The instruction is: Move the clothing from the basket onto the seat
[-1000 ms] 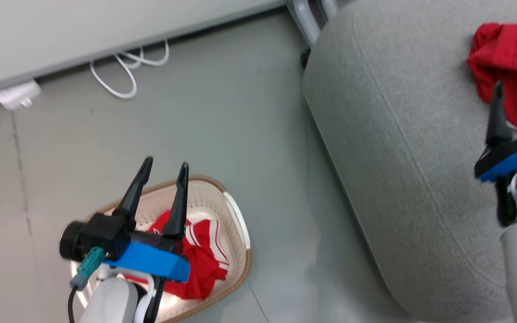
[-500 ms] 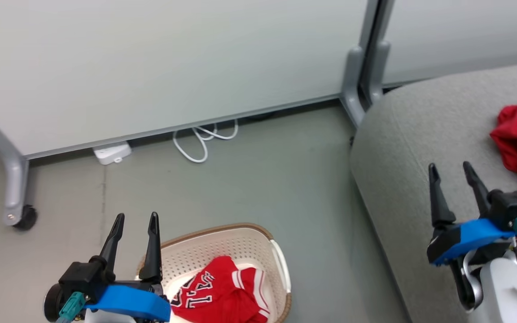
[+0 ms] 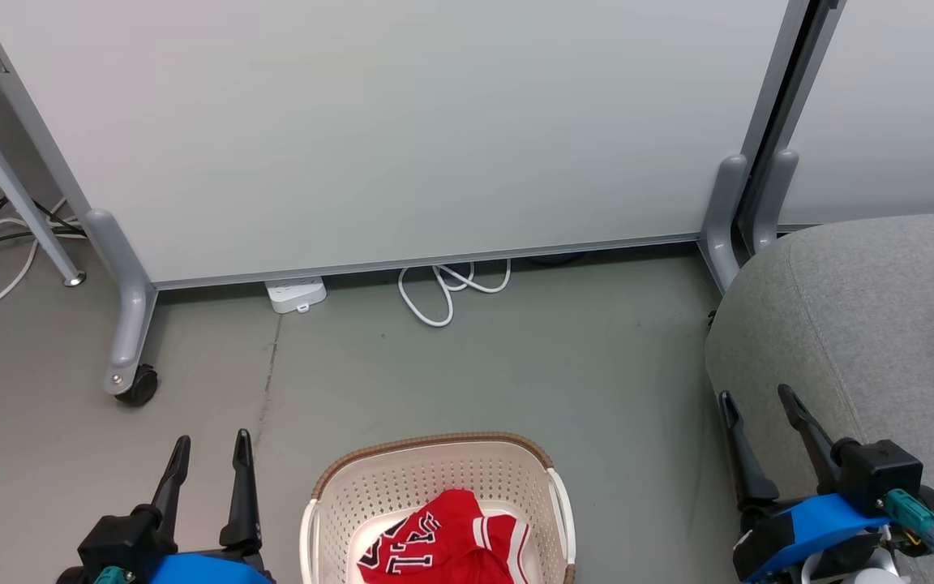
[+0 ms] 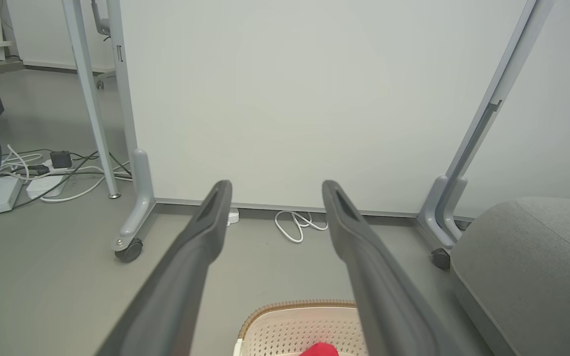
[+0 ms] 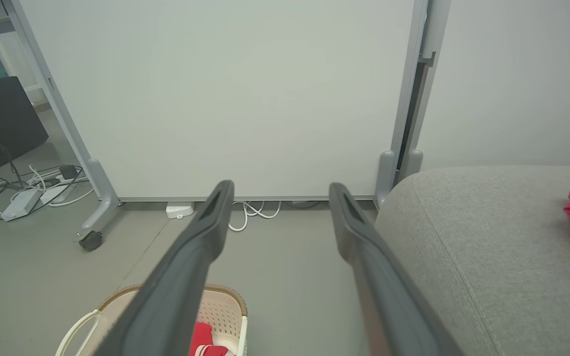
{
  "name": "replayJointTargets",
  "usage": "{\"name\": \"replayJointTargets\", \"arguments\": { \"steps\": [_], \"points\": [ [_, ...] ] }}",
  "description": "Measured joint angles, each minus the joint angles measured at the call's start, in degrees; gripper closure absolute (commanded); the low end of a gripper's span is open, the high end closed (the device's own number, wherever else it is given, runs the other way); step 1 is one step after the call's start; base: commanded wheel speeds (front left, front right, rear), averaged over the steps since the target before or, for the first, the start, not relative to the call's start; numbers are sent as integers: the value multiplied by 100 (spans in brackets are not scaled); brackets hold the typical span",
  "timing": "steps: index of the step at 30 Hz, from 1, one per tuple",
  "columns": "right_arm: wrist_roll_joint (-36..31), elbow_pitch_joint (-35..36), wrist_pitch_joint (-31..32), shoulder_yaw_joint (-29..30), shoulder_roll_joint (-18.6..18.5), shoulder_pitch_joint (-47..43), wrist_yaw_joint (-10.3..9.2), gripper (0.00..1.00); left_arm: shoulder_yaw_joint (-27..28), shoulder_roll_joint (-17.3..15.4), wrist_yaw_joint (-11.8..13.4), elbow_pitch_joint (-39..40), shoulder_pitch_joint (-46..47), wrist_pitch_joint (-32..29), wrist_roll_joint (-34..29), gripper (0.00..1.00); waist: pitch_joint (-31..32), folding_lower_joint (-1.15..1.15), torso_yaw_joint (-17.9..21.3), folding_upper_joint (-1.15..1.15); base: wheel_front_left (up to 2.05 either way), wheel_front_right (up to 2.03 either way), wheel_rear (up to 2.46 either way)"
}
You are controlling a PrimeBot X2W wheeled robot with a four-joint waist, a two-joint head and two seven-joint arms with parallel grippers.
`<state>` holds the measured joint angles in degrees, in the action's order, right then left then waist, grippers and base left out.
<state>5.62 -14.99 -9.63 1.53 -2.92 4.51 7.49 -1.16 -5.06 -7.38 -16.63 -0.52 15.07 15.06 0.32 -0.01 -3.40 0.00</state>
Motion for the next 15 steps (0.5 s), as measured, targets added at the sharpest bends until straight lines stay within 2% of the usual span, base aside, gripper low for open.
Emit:
{"name": "replayJointTargets", "arguments": {
  "steps": [15],
  "points": [
    [47, 244, 127, -71, 1, -102, 0, 0, -47, 14, 0, -48, -54, 0, 0, 0, -21, 1, 57, 0, 0, 0, 0]
  ]
}}
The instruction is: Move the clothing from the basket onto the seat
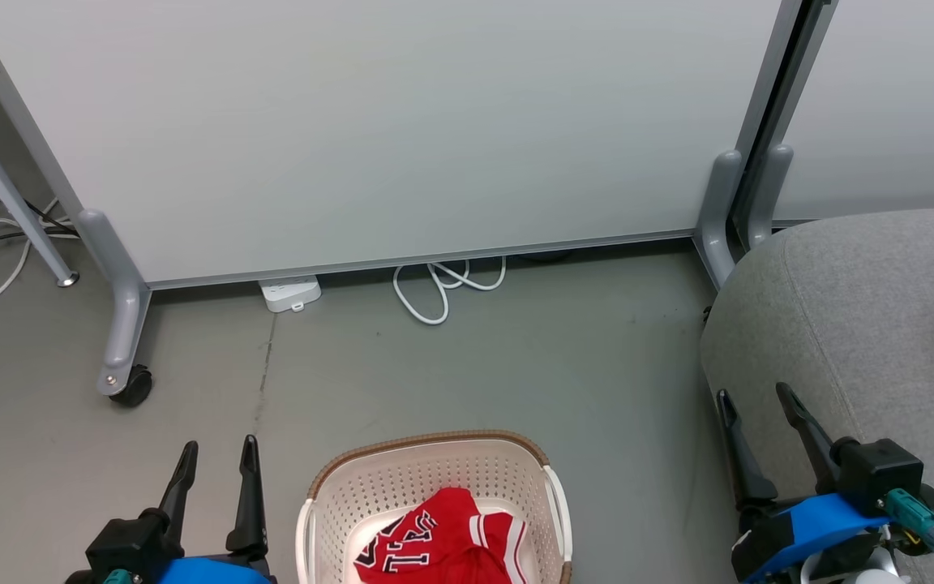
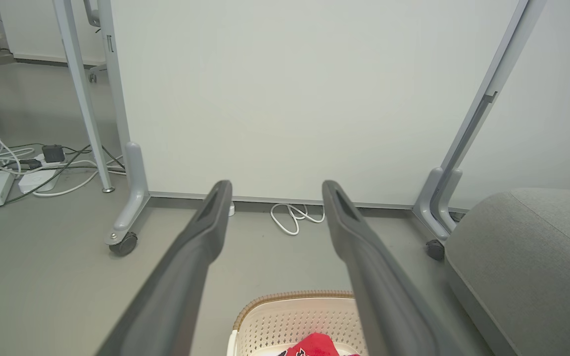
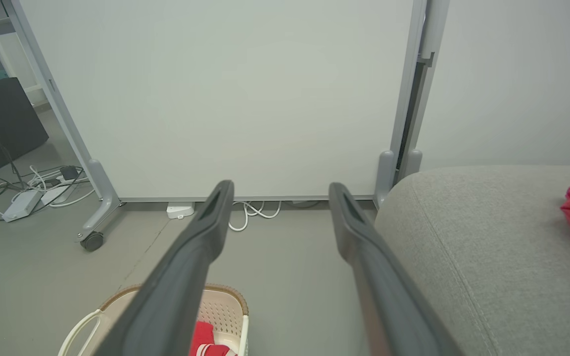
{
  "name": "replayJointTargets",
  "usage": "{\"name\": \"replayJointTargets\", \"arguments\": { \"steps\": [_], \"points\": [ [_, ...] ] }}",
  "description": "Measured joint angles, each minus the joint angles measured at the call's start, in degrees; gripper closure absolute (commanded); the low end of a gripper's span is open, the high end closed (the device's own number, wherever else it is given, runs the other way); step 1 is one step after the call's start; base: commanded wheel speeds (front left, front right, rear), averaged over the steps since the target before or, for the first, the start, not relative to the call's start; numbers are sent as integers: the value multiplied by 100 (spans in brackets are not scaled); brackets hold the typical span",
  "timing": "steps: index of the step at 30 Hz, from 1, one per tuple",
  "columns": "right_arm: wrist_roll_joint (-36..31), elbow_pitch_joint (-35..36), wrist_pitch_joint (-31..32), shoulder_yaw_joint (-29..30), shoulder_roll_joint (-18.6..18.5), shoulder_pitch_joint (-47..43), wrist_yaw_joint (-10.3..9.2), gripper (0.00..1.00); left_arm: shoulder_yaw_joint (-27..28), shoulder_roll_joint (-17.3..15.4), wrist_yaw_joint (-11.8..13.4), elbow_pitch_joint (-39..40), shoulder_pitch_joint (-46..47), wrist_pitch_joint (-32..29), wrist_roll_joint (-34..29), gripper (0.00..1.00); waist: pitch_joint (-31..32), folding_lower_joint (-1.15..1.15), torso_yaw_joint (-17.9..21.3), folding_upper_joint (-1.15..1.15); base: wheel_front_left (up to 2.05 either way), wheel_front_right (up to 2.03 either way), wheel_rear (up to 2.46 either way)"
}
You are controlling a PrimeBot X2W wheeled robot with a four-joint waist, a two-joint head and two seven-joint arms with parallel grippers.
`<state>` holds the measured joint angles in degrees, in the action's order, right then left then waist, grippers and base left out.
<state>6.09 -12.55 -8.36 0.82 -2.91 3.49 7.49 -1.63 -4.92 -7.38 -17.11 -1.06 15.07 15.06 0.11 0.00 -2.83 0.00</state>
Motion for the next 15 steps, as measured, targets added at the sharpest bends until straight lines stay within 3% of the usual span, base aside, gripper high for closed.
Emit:
{"name": "replayJointTargets", "arguments": {
  "steps": [8, 15],
  "points": [
    [81, 36, 1, -115, 0, 137, 0, 0, -47, -42, 0, 12, 54, 0, 0, 0, -243, 0, 104, 0, 0, 0, 0],
    [-22, 332, -4, -281, 0, 814, 0, 0, -363, -127, 0, -96, 667, 0, 4, 0, -947, 1, 253, 0, 0, 0, 0]
  ]
}}
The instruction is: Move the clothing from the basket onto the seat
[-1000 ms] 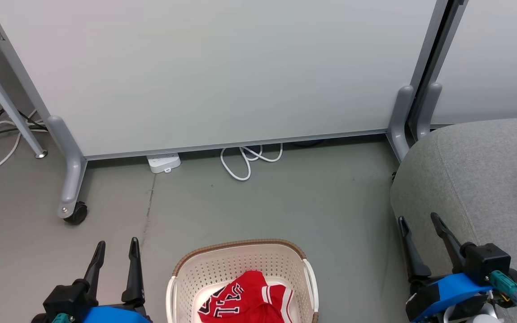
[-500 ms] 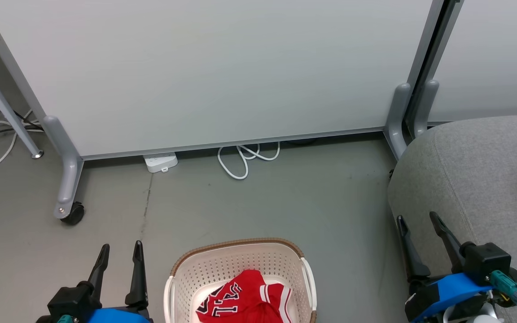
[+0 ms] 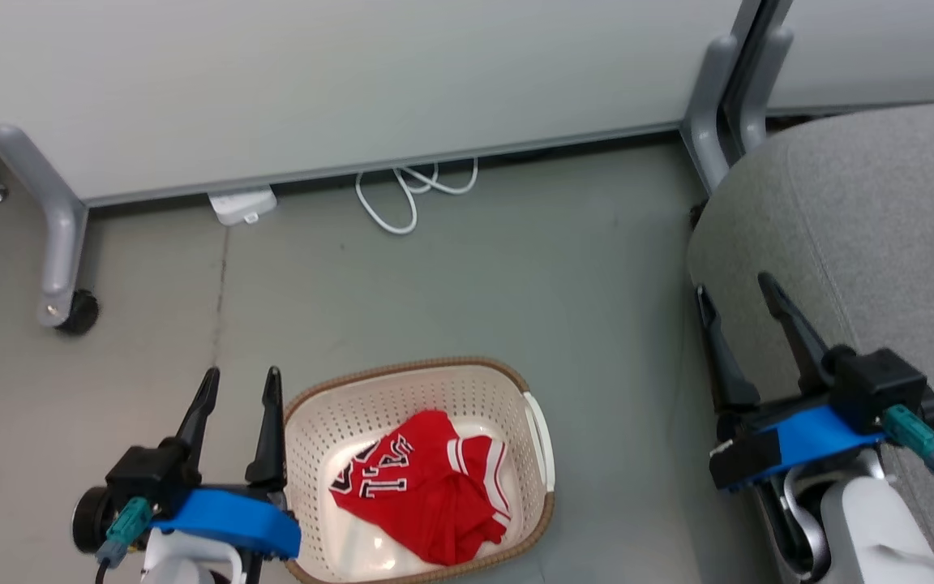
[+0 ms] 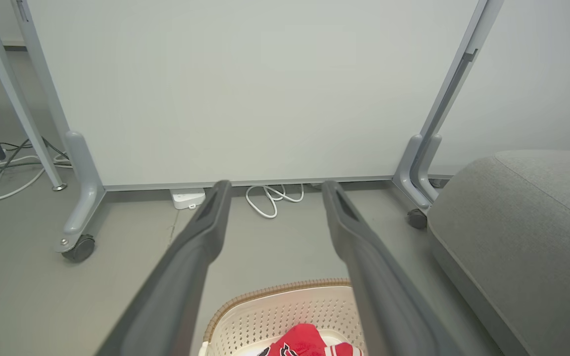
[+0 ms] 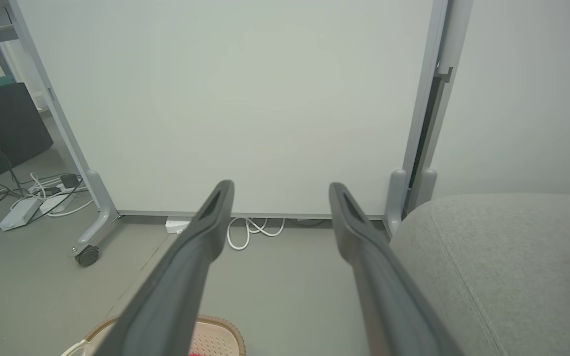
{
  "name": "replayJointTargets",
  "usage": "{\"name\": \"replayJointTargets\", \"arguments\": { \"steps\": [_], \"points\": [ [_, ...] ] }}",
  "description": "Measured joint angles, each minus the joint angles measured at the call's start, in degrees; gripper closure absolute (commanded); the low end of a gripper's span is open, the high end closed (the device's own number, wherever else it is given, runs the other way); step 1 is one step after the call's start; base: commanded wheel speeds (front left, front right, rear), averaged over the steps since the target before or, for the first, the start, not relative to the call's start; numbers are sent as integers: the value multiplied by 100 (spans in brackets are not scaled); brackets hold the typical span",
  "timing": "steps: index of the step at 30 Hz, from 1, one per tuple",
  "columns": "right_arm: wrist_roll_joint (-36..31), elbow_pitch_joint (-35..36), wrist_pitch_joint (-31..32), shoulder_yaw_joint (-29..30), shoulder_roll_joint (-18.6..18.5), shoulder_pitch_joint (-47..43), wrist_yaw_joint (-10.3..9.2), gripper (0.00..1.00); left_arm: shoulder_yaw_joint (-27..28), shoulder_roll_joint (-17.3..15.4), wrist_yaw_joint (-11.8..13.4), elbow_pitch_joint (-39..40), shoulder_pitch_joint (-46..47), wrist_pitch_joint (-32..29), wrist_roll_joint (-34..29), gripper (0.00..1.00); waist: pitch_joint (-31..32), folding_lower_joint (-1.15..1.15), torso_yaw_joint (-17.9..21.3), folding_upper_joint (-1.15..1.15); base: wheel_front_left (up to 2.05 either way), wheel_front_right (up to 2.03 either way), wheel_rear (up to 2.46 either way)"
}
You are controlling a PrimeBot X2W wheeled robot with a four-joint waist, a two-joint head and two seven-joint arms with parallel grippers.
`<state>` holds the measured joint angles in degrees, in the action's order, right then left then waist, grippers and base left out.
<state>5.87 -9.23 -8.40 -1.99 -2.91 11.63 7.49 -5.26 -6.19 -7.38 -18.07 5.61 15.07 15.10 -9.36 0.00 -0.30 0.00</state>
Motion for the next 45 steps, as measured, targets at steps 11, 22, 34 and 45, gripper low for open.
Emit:
{"name": "replayJointTargets", "arguments": {
  "steps": [11, 22, 34, 45],
  "points": [
    [-122, 470, -22, -198, -1, 1172, 0, 0, -1159, -348, -1, -893, 1529, 0, 126, 0, -1805, 2, 391, 0, 0, 0, 0],
    [111, 602, -298, -404, -4, 1674, 0, 0, -2564, -779, -3, -2513, 2886, -33, 686, 0, -3405, 2, 1012, 0, 0, 0, 0],
    [392, 597, -530, -711, -3, 1867, 0, 0, -3108, -1042, 8, -3863, 3852, -88, 913, 0, -4471, 1, 1576, 0, 0, 0, 0],
    [438, 586, -608, -716, -2, 1797, 0, 0, -3108, -877, 21, -4668, 4189, -294, 1099, 0, -4740, 0, 1670, 0, 0, 0, 0]
  ]
}}
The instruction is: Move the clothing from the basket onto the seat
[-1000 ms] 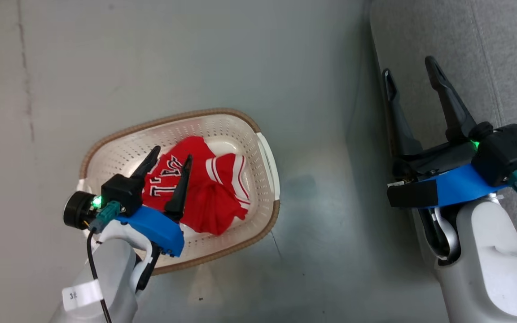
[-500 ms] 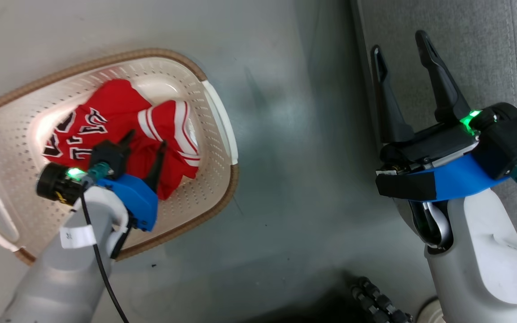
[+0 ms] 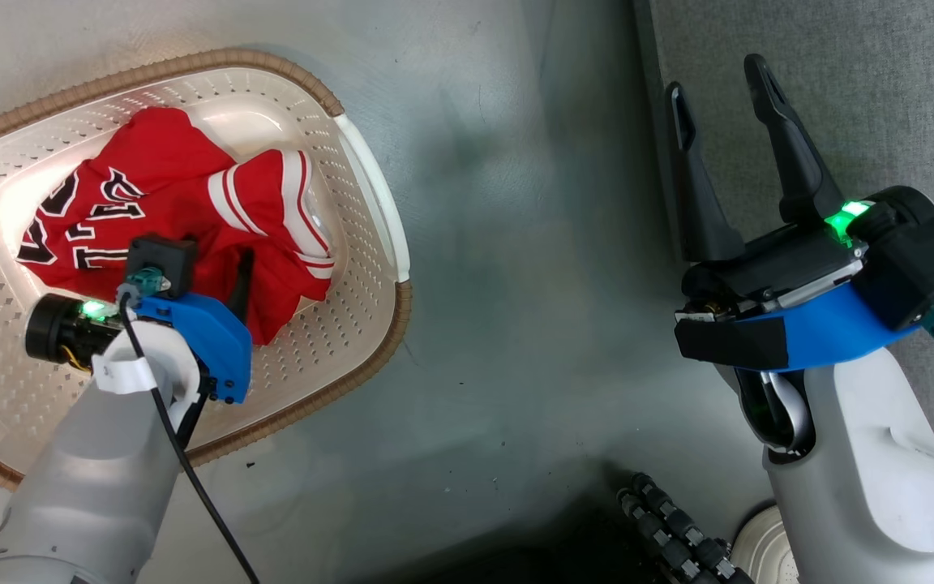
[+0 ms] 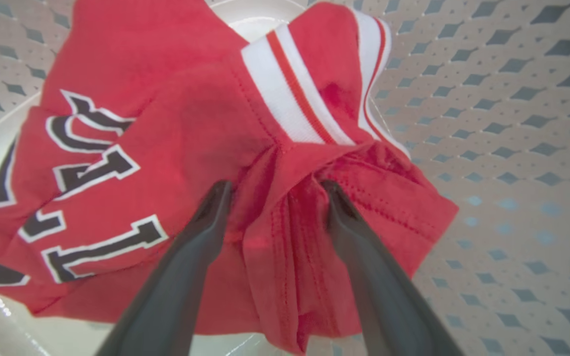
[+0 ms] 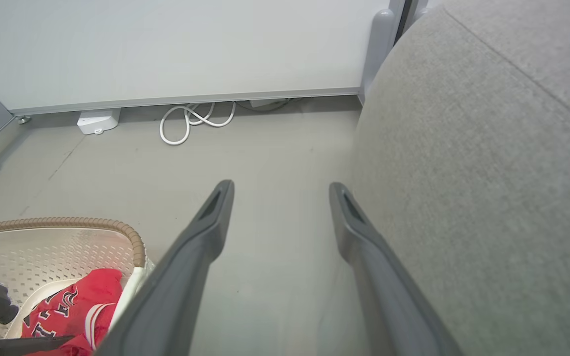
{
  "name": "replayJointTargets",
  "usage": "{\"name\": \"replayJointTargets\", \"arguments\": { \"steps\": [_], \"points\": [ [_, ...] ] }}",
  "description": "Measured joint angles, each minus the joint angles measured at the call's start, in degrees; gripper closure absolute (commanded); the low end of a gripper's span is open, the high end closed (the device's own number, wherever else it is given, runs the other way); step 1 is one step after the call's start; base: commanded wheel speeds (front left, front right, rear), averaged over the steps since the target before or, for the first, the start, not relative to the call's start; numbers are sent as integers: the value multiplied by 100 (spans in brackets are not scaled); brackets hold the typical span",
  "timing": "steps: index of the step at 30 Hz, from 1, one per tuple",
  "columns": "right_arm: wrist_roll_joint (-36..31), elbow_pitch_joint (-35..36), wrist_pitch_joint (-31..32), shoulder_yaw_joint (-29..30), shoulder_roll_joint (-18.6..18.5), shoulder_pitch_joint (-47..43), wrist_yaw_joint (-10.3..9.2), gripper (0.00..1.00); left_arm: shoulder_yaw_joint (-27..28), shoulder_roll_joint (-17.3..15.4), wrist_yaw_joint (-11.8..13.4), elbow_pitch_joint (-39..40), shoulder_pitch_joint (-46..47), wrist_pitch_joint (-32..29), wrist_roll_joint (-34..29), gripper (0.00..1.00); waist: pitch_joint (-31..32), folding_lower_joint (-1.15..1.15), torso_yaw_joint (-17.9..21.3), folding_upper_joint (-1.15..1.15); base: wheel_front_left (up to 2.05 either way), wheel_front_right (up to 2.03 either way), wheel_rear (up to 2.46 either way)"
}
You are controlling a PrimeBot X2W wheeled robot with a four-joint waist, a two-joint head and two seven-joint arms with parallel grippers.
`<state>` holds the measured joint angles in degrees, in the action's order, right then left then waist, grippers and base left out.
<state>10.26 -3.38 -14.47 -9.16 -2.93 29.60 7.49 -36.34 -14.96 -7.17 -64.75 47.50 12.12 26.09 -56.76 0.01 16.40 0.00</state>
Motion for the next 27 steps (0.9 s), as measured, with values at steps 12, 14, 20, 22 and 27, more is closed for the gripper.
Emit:
{"name": "replayJointTargets", "arguments": {
  "steps": [12, 14, 20, 22, 27],
  "points": [
    [10, 33, -24, 47, 0, -110, 0, 0, -157, 207, -21, -341, 107, -94, 179, 100, 21, 0, 6, 0, 0, 0, 0],
    [10, 37, -24, 43, 0, -110, 0, 0, -196, 210, -21, -339, 109, -96, 235, 100, 32, -1, 6, 0, 0, 0, 0],
    [24, 38, -27, 18, 0, -101, 0, 0, -313, 177, -21, -318, 134, -93, 405, 100, 61, -1, 8, 0, 0, 0, 0],
    [34, 27, -30, 4, 0, -75, 0, 0, -334, 162, -21, -318, 141, -92, 460, 100, 76, -1, 11, 0, 0, 0, 0],
    [43, -25, -32, -59, -1, -38, 0, 0, -368, 124, -21, -311, 145, -26, 581, 100, 146, -1, 33, 0, 0, 0, 0]
  ]
}}
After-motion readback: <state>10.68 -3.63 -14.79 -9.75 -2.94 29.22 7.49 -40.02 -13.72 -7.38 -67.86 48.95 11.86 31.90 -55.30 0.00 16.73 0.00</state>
